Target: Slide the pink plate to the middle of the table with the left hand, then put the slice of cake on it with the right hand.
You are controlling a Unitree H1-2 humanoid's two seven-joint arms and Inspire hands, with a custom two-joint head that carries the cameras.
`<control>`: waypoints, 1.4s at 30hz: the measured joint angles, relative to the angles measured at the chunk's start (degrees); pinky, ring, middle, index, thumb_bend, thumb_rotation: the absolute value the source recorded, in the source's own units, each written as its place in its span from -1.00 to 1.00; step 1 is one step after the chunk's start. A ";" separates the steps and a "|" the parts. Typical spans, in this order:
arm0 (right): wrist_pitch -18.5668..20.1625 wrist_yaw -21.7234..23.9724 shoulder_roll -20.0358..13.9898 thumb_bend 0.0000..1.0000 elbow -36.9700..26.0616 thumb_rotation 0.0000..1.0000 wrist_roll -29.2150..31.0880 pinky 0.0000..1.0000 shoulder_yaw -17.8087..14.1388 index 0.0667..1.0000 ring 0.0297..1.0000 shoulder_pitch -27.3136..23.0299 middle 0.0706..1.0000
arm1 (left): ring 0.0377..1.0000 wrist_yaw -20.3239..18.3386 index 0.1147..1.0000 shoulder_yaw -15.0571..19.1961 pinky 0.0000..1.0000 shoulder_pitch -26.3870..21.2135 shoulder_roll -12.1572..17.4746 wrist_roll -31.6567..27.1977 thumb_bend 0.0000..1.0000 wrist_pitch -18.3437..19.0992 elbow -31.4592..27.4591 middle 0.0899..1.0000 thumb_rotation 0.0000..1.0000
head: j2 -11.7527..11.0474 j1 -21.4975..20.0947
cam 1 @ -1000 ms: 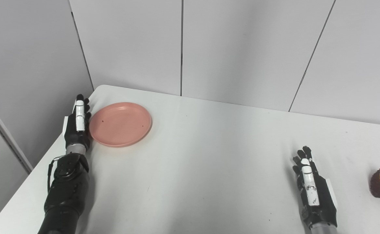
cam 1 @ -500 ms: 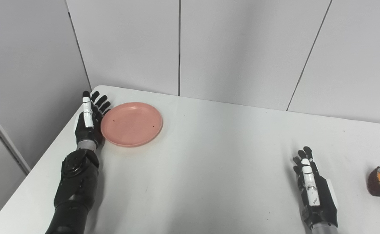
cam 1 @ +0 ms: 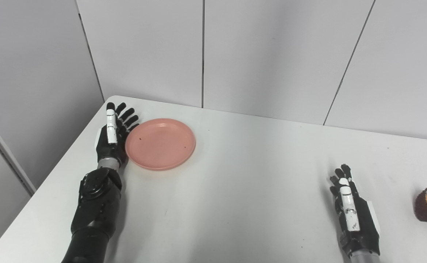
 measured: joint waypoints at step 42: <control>-0.63 -1.43 1.12 0.07 1.83 0.56 -3.47 0.98 1.33 0.95 0.88 -1.17 0.92 | 0.77 -5.33 0.77 -12.90 0.74 10.35 -9.14 6.00 0.48 8.65 -20.15 0.78 0.82 | 2.72 -17.04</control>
